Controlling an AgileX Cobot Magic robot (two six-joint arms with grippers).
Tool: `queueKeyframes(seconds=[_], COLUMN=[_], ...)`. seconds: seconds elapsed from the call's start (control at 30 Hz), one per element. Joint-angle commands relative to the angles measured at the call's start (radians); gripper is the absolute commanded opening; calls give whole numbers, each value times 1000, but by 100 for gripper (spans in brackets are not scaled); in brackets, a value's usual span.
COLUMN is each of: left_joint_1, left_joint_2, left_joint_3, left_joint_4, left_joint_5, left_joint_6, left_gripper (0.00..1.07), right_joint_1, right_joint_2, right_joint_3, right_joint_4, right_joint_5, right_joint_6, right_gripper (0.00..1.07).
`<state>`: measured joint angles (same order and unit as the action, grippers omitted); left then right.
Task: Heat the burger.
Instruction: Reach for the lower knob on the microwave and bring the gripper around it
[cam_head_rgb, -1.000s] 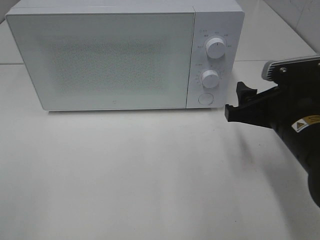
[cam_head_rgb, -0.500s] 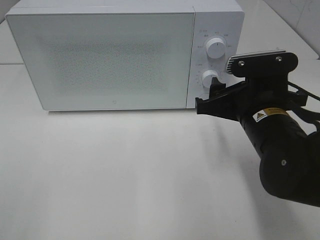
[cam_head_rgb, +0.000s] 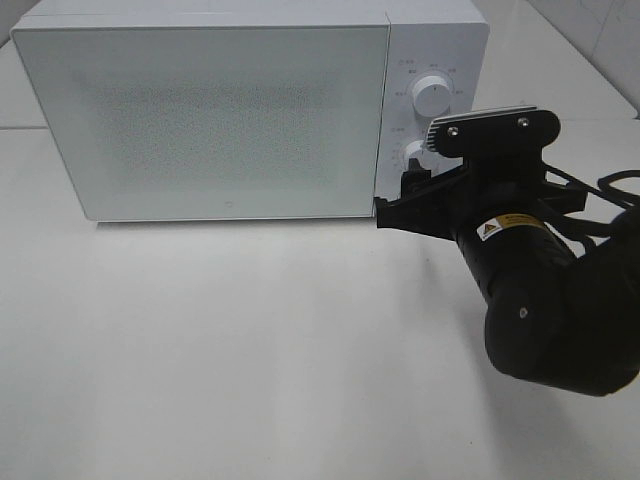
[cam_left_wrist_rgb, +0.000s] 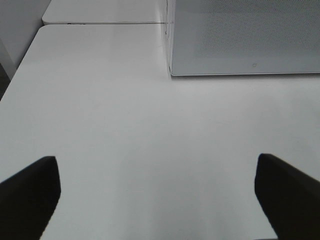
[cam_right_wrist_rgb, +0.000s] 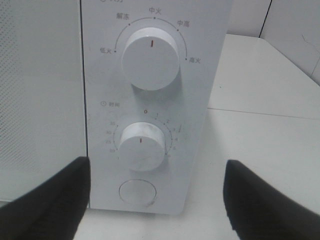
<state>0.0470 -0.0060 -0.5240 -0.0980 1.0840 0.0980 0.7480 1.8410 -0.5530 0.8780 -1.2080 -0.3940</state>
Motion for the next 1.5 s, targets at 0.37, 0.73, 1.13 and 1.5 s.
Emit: queueKeyframes(seconds=[0.37, 0.73, 1.13, 1.5], left_joint_1=[3, 3, 3, 3], left_joint_2=[-15, -15, -15, -15], left_joint_3=[2, 2, 2, 2], left_joint_4=[4, 5, 4, 4], left_joint_5=[-11, -11, -11, -11], left_joint_6=[-5, -5, -5, -5], left_gripper=[98, 98, 98, 98], right_joint_1=[-85, -108, -119, -119], right_joint_2=[103, 190, 227, 233], right_joint_3=[-155, -250, -276, -283], right_joint_4=[-69, -74, -54, -46], right_joint_5=[55, 88, 76, 65], right_joint_6=[29, 29, 51, 51], right_gripper=[74, 74, 74, 72])
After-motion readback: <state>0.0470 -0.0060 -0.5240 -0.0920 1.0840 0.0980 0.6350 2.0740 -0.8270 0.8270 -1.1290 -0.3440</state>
